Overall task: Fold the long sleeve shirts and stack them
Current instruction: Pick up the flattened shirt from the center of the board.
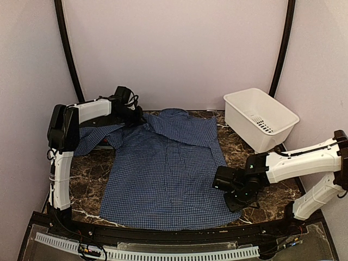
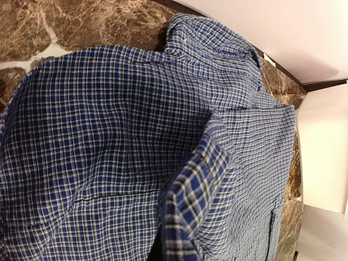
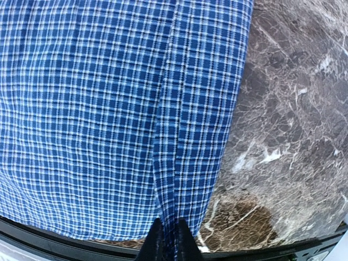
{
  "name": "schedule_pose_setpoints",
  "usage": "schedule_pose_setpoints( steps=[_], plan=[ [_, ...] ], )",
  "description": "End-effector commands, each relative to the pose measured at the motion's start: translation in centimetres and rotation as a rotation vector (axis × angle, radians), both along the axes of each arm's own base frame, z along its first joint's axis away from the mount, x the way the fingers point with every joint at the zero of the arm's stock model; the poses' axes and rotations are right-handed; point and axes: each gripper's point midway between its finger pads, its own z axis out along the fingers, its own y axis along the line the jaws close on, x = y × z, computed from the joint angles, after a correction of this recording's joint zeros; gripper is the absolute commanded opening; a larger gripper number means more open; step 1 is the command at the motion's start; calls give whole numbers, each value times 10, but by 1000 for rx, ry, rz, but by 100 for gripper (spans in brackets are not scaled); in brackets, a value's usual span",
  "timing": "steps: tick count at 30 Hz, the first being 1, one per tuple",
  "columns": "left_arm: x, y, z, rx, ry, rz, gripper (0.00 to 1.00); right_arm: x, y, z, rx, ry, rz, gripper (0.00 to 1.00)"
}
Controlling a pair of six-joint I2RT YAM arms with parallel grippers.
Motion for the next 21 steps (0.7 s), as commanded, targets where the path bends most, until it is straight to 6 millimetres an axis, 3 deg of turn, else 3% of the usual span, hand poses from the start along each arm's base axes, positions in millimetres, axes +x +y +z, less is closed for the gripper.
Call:
schedule_pose_setpoints(
  steps=[1,5,10,15,21],
  plan=[
    [6,-4,26,2,-47,-26,0,4,15,6,35,-32,41,3],
    [16,-11,55,-31,-113,-49,0,8,36,17,121,-47,73,0],
    [31,-18,107,-66,-237,-68,0,13,69,32,250,-63,123,0],
    [41,-12,146,-49,-335,-63,0,18,104,38,350,-63,179,0],
    [49,15,160,9,-365,-19,0,17,140,37,437,-35,249,0]
  ],
)
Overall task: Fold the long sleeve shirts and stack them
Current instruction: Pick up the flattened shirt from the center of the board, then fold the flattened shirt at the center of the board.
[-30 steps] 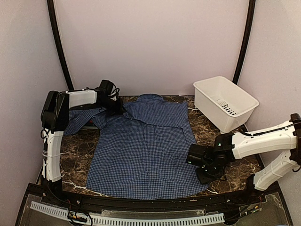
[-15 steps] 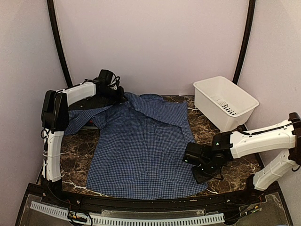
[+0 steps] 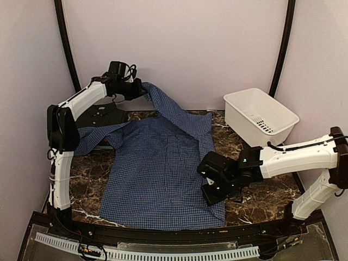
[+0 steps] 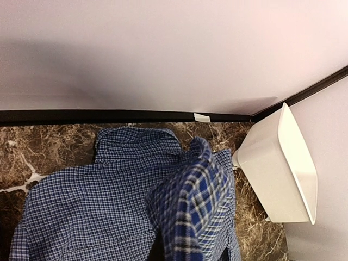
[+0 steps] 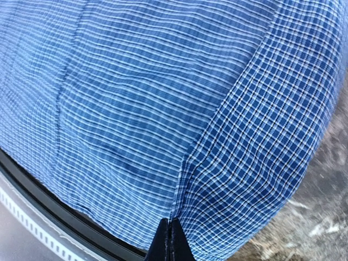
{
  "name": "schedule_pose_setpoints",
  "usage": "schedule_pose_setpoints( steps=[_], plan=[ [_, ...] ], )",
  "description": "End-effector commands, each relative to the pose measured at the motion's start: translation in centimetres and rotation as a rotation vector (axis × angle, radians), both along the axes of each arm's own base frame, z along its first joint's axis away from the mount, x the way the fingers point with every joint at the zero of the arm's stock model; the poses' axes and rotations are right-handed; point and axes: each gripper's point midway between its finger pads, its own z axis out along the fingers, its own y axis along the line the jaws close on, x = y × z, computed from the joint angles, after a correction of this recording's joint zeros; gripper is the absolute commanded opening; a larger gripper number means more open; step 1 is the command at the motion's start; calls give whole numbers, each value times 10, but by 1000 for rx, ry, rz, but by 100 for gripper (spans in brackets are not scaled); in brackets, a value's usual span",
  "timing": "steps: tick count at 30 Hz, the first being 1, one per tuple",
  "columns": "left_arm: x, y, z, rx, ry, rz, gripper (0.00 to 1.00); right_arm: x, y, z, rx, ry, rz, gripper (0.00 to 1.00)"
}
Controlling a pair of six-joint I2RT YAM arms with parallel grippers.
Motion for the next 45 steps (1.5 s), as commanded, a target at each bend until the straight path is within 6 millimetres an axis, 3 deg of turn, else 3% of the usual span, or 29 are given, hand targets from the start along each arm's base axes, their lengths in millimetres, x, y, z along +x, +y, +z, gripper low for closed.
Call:
schedule_pose_setpoints(
  steps=[1,6,13,20,26,40,45],
  plan=[
    [5,31,15,64,-29,49,0,-1,39,6,109,8,84,0],
    [5,48,12,118,-20,86,0,-7,52,3,141,45,123,0],
    [3,59,10,176,-16,118,0,-11,51,2,157,61,137,0],
    [2,64,25,184,-48,141,0,-12,50,11,176,59,149,0],
    [1,71,27,209,-46,170,0,-18,52,15,205,83,170,0],
    [-3,88,36,256,-54,214,0,-13,75,20,246,80,197,0],
    [-6,89,48,248,-75,217,0,-10,81,15,237,79,195,0]
  ],
)
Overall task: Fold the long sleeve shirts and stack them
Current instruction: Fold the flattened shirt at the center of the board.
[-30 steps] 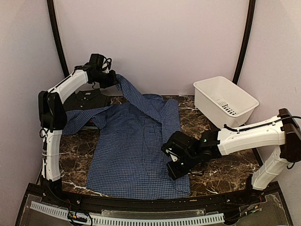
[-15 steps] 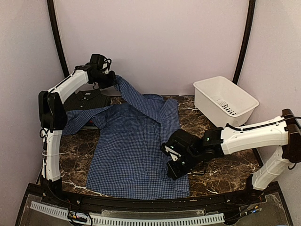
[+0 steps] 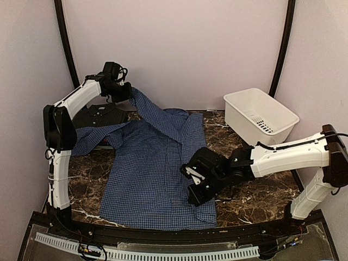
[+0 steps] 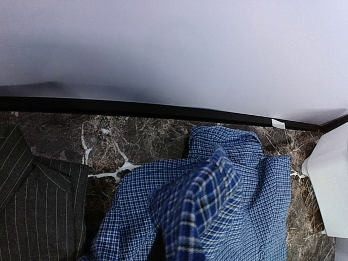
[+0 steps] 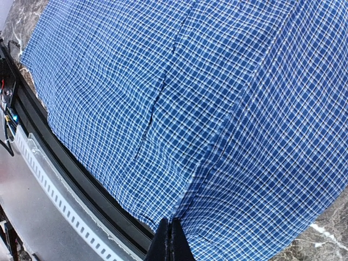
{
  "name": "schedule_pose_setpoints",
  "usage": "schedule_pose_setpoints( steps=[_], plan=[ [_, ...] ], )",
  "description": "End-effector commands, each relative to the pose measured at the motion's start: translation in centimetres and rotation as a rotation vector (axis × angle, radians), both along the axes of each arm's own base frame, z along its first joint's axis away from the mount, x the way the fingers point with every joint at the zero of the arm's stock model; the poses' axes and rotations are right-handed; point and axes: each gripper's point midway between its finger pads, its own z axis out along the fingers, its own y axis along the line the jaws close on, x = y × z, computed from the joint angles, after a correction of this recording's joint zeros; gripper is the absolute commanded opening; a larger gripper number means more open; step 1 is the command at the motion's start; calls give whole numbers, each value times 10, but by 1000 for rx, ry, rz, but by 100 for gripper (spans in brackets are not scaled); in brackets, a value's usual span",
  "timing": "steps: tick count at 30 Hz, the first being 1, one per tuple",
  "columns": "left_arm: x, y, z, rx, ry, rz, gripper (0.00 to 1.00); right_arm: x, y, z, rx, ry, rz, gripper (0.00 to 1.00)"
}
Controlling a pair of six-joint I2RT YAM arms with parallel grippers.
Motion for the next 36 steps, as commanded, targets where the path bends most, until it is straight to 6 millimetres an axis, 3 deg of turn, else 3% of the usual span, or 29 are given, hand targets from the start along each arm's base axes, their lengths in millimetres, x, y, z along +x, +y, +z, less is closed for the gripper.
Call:
schedule_pose_setpoints(
  steps=[1,9,13,36],
  plan=[
    [-15,10,76,-14,-128,6,0,5,15,3,32,-12,14,0],
    [-25,11,91,-31,-158,-2,0,2,12,-9,17,8,12,0],
    [-27,12,80,-22,-134,2,0,1,12,-13,12,17,16,0],
    [-28,17,90,-2,-159,19,0,7,42,1,81,3,65,0]
  ],
)
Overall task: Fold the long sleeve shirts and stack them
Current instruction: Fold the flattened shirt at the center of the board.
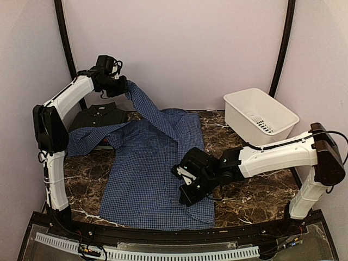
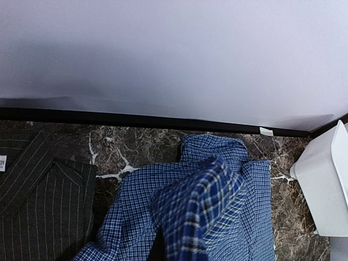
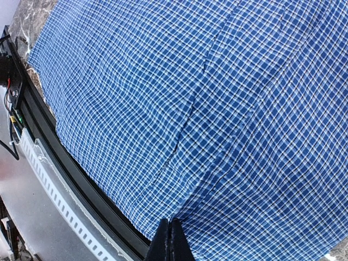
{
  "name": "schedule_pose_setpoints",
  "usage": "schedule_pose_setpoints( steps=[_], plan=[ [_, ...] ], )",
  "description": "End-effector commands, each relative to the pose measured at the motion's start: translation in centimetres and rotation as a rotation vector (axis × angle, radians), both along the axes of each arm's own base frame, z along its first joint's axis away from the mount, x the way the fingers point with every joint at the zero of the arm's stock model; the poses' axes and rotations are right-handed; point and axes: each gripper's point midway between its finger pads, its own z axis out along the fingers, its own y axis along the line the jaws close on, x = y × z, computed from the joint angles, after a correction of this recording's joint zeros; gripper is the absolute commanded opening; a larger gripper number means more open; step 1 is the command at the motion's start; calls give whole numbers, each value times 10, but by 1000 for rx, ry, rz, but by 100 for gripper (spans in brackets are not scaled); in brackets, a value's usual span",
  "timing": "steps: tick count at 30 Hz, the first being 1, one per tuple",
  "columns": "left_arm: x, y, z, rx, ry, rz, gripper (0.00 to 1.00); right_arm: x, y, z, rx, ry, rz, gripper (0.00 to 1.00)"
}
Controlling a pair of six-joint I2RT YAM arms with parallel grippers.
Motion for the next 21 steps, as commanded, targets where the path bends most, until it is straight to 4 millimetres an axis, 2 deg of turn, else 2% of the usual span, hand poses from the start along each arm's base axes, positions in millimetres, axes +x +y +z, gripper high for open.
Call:
schedule_pose_setpoints(
  steps=[1,12,16,18,21],
  plan=[
    [-7,8,43,2,-90,5,0,4,15,10,54,-10,22,0],
    [-11,1,20,-12,-34,-30,0,-2,16,-3,48,24,35,2],
    [-15,-7,15,-34,-22,-70,0,5,20,7,63,-2,33,32],
    [-17,-11,11,-45,-15,-90,0,15,20,17,84,-20,15,44],
    [-24,-19,2,-60,5,-130,0,34,19,35,124,-50,-18,51]
  ],
)
